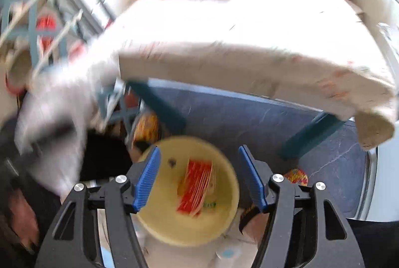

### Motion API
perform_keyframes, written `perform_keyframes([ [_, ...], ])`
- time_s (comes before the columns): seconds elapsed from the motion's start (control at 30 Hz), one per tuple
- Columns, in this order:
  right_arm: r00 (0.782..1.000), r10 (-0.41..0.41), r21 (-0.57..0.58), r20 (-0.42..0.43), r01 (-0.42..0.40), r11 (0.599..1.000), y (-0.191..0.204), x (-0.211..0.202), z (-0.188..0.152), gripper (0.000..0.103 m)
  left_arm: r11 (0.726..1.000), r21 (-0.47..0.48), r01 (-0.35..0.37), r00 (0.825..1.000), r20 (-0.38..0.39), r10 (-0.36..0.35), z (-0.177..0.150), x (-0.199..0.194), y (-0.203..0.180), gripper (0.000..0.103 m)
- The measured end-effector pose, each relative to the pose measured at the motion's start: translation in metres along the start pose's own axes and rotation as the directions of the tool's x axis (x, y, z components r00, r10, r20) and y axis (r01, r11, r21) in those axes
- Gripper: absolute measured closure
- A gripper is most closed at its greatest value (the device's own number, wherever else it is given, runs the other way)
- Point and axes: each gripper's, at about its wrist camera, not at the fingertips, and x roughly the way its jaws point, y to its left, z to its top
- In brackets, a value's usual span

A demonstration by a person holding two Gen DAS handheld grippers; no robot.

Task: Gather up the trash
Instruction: 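Carry tissue and wrapper over the yellow basin and open both tools, then move both open tools back from the basin toward the table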

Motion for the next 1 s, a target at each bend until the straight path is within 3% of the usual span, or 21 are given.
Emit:
perform_keyframes([
  [0.2,0.994,0.003,0.094,0.114,-0.014,0.995,-0.018,-0.022,0.007,0.04,0.998,0.056,0.005,0.99,-0.139,0.002,-0.016,0.027,-0.013,0.1],
  [0.33,0.989,0.002,0.113,0.148,-0.019,0.993,-0.023,-0.029,0.009,0.038,0.997,0.068,0.032,0.961,-0.278,-0.012,-0.029,0.048,-0.018,0.099],
  [0.43,0.987,-0.002,0.124,0.162,-0.018,0.992,-0.023,-0.03,0.009,0.037,0.996,0.081,0.023,0.938,-0.347,0.007,-0.037,0.059,-0.02,0.087],
  [0.5,0.986,-0.001,0.128,0.165,-0.02,0.992,-0.026,-0.031,0.01,0.036,0.997,0.072,0.011,0.939,-0.344,0.015,-0.037,0.058,-0.018,0.066],
  [0.6,0.986,-0.001,0.128,0.168,-0.021,0.991,-0.025,-0.03,0.011,0.035,0.999,0.047,-0.003,0.949,-0.315,0.017,-0.032,0.053,-0.013,0.055],
  [0.77,0.985,0.0,0.128,0.172,-0.022,0.992,-0.024,-0.03,0.011,0.033,0.999,0.043,-0.018,0.955,-0.296,0.03,-0.028,0.051,-0.011,0.054],
  [1.0,0.985,0.0,0.126,0.175,-0.022,0.992,-0.024,-0.03,0.011,0.033,0.995,0.072,-0.075,0.977,-0.195,0.087,-0.019,0.038,-0.014,0.047],
])
